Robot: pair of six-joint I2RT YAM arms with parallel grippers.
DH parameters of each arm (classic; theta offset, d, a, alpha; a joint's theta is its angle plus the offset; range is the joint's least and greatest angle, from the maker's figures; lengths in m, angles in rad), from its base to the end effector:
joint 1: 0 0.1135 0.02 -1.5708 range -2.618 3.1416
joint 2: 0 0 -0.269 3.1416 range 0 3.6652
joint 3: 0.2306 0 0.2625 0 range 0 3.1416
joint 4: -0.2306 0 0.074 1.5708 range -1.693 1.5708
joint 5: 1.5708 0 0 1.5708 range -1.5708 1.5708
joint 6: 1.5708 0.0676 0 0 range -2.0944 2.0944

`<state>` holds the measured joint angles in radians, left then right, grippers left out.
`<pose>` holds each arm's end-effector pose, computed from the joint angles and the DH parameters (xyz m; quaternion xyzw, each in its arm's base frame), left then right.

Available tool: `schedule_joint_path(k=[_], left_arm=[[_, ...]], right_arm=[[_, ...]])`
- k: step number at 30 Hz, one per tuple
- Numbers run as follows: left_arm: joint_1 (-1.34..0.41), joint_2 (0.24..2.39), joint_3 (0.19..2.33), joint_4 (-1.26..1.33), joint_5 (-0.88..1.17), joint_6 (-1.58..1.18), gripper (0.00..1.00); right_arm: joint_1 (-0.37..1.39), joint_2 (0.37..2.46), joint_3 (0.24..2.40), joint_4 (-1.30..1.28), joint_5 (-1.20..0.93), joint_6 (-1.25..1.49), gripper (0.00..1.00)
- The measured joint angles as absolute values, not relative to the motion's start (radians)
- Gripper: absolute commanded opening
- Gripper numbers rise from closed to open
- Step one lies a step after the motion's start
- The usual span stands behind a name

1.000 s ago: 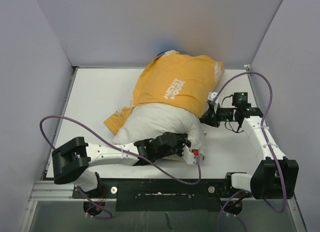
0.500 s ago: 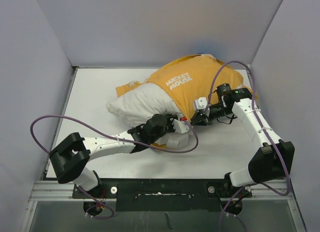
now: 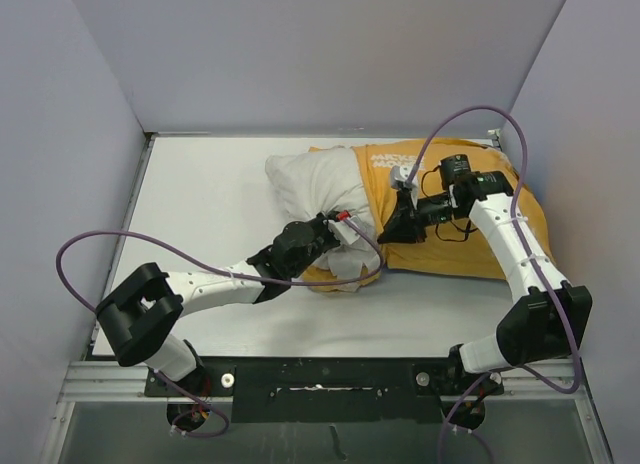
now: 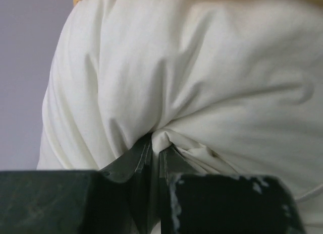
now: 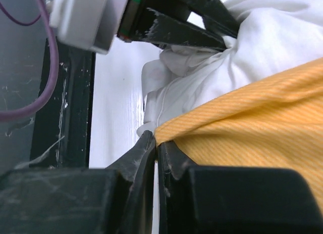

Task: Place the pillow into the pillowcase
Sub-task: Stuff the pillow into the pillowcase.

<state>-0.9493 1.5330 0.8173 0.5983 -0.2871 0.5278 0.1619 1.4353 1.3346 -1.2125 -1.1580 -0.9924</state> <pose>0.2368 -0.2977 0.2436 0.4277 0.6109 -0.0330 0.6654 0.2562 0.1046 0.3163 -0.5118 0.6573 0.4532 0.3173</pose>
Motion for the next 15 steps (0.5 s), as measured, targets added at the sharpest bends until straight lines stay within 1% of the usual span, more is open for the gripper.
schedule_joint_path(k=[2, 5, 8, 10, 12, 14, 15], left_arm=[[-0.952, 1.532, 0.813, 0.612, -0.27, 0.511, 0.0], [-0.97, 1.53, 0.813, 0.643, -0.272, 0.509, 0.0], [-0.987, 1.508, 0.813, 0.658, -0.286, 0.503, 0.0], [-0.987, 1.485, 0.812, 0.656, -0.287, 0.478, 0.01], [-0.984, 1.458, 0.802, 0.638, -0.26, 0.438, 0.16], [-0.962, 1.418, 0.778, 0.607, -0.181, 0.376, 0.32], [-0.946, 1.39, 0.758, 0.592, -0.128, 0.338, 0.45]], right_arm=[[0.18, 1.433, 1.351, -1.154, -1.131, -0.88, 0.0], [0.204, 1.451, 1.446, -1.126, -1.083, -0.769, 0.0], [0.223, 1.488, 1.575, -1.109, -1.068, -0.694, 0.0], [0.227, 1.488, 1.592, -1.088, -1.069, -0.67, 0.0], [0.228, 1.475, 1.569, -1.056, -1.069, -0.653, 0.0], [0.22, 1.442, 1.487, -1.018, -1.072, -0.647, 0.0], [0.21, 1.424, 1.437, -1.009, -1.077, -0.649, 0.0]])
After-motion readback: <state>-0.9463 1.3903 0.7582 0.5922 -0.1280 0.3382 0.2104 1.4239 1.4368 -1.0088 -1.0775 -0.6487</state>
